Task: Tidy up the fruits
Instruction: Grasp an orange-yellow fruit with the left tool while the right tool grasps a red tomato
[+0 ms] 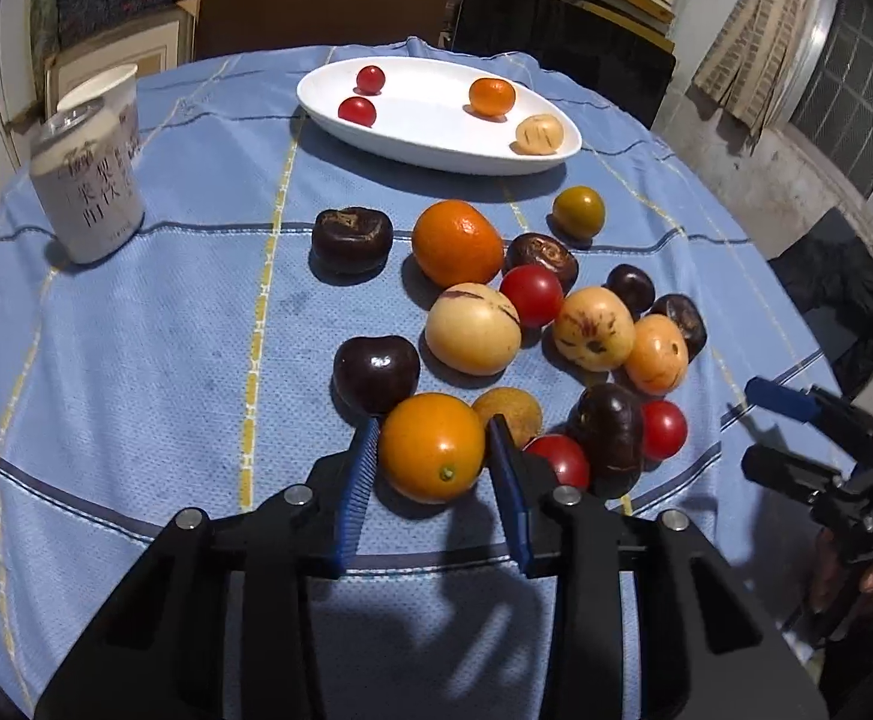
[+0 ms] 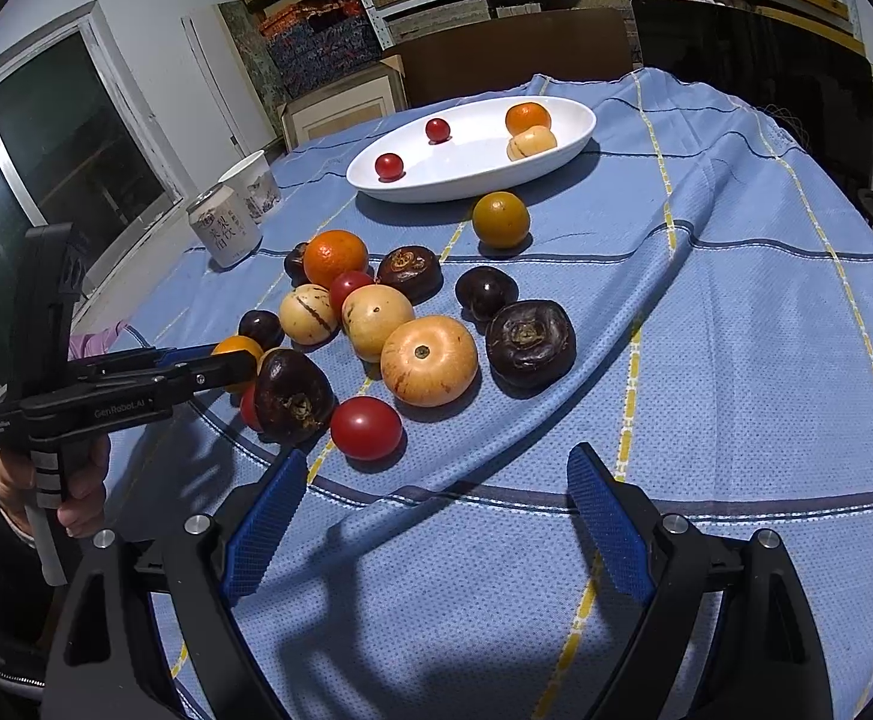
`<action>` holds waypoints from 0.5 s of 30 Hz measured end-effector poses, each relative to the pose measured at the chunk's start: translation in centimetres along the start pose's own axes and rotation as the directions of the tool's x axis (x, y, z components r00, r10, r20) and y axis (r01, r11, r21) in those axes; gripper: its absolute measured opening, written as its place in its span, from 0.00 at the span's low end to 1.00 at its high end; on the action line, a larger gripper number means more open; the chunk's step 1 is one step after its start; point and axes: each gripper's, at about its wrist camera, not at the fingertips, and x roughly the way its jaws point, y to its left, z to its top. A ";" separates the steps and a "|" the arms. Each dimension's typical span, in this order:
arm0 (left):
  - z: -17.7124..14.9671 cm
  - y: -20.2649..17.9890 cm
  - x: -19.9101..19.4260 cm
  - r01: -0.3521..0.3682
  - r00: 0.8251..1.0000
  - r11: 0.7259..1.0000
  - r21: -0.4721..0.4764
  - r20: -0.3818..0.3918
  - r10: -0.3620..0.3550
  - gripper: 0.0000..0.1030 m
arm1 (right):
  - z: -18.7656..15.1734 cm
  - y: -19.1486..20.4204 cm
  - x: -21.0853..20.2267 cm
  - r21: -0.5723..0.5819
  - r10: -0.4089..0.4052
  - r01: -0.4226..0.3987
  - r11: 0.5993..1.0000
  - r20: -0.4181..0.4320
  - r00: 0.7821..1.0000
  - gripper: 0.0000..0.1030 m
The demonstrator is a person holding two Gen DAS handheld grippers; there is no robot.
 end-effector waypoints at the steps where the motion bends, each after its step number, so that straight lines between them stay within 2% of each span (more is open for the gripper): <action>1: -0.1 -0.1 -0.1 -0.004 1.000 1.000 0.006 0.000 0.004 0.35 | 0.1 0.1 -0.1 -0.008 -0.009 0.009 1.000 0.000 1.000 0.87; 3: -0.4 0.0 -0.4 -0.004 1.000 1.000 0.007 -0.007 0.004 0.35 | 0.1 0.6 -0.2 -0.037 -0.028 0.028 0.999 -0.003 1.000 0.87; 9: -1.7 1.1 -1.7 -0.013 1.000 1.000 0.005 -0.027 0.013 0.35 | 0.4 2.8 0.3 -0.133 -0.016 0.012 0.991 -0.032 0.999 0.87; 13: -2.2 1.5 -2.0 -0.012 1.000 1.000 0.005 -0.021 0.012 0.35 | 0.6 4.3 1.6 -0.203 -0.055 0.045 0.978 -0.043 0.998 0.86; 15: -2.3 1.4 -1.9 -0.017 1.000 1.000 0.009 -0.010 0.017 0.36 | 0.7 5.1 2.3 -0.242 -0.076 0.063 0.968 -0.046 0.996 0.80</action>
